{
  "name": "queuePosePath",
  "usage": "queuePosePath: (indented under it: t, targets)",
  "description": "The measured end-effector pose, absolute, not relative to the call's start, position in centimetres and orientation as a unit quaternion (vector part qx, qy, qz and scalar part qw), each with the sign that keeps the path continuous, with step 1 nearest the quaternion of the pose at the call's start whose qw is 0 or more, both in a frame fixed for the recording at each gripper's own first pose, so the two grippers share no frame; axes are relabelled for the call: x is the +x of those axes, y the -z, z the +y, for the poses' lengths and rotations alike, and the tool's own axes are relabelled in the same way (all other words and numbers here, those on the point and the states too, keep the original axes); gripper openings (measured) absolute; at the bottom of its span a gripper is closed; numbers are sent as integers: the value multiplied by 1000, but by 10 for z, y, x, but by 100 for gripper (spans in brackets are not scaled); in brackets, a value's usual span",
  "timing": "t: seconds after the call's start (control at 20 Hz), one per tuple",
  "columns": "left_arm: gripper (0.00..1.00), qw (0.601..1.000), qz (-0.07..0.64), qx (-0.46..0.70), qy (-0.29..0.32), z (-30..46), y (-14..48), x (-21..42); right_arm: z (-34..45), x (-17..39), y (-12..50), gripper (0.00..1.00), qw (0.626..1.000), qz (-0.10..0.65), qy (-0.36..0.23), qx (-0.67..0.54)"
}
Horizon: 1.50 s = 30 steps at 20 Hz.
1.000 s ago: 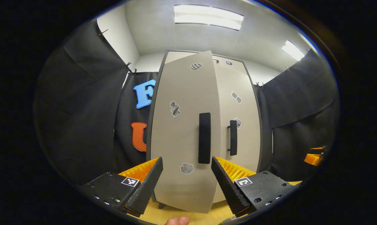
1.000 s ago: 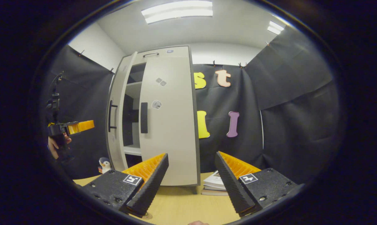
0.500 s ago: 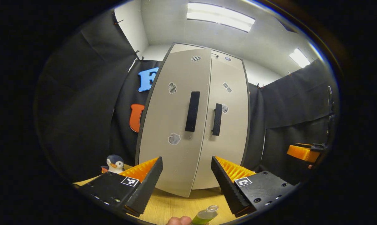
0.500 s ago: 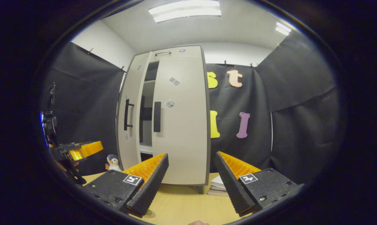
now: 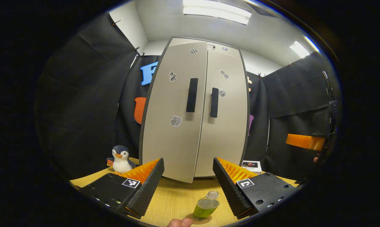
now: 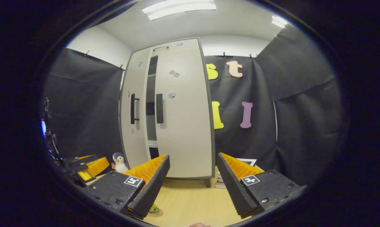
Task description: Grasp the bottle in the cabinet with the left hand and place it on the coaster, then close the right door with the right hand and the left door with the left hand.
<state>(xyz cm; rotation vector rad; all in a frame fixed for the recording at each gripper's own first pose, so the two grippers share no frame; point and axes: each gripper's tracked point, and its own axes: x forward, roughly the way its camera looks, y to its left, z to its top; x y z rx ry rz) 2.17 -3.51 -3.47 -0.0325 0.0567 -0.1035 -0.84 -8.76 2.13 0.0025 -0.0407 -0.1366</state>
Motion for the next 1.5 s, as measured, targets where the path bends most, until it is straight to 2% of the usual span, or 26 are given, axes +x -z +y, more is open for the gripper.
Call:
queuePosePath:
  t: [0.2, 0.25, 0.3, 0.35, 0.4, 0.45, 0.55, 0.6, 0.65, 0.7, 0.75, 0.8, 0.85, 1.35, 1.4, 1.45, 1.5]
  targets:
    - [95, 998, 30, -8, 54, -43, 41, 27, -90, -4, -16, 98, 998, -9, 61, -7]
    - [100, 998, 31, -7, 57, -45, 41, 29, -90, -2, -17, 98, 998, -10, 60, -7]
    - [100, 998, 31, -6, 61, -50, 42, 29, -92, -1, -17, 94, 998, -10, 61, -6]
    - [95, 997, 30, -5, 65, -52, 42, 29, -93, 1, -16, 98, 998, -9, 61, -4]
    - [100, 997, 29, -4, 67, -55, 43, 29, -93, 4, -12, 94, 998, -7, 61, 0]
    - [95, 997, 30, -4, 68, -56, 43, 29, -92, 6, -12, 98, 998, -4, 60, 3]
    - [95, 997, 33, -6, 71, -58, 46, 29, -92, 8, -11, 98, 998, -1, 59, 4]
    - [99, 997, 35, -6, 70, -58, 47, 30, -93, 9, -12, 98, 998, -2, 58, 4]
    - [95, 997, 35, -5, 67, -56, 48, 32, -93, 9, -14, 98, 998, -5, 58, 5]
    - [100, 997, 35, -1, 64, -55, 49, 34, -95, 9, -13, 98, 998, -4, 58, 6]
    - [100, 997, 34, 2, 62, -54, 50, 36, -97, 11, -12, 94, 998, -1, 59, 5]
    - [95, 998, 33, 2, 61, -55, 49, 36, -98, 11, -10, 94, 998, 1, 61, 3]
    - [95, 998, 33, -1, 61, -55, 49, 37, -100, 12, -9, 98, 998, 3, 63, 1]
    - [95, 998, 36, -3, 46, -43, 51, 39, -103, 10, -16, 98, 998, -9, 69, 3]
    - [90, 998, 35, -5, 46, -42, 50, 39, -103, 9, -18, 98, 998, -13, 68, 5]
    - [95, 998, 33, -7, 46, -42, 48, 39, -103, 9, -19, 99, 998, -13, 68, 5]
    - [95, 998, 33, -9, 46, -42, 47, 37, -103, 10, -18, 99, 998, -13, 68, 3]
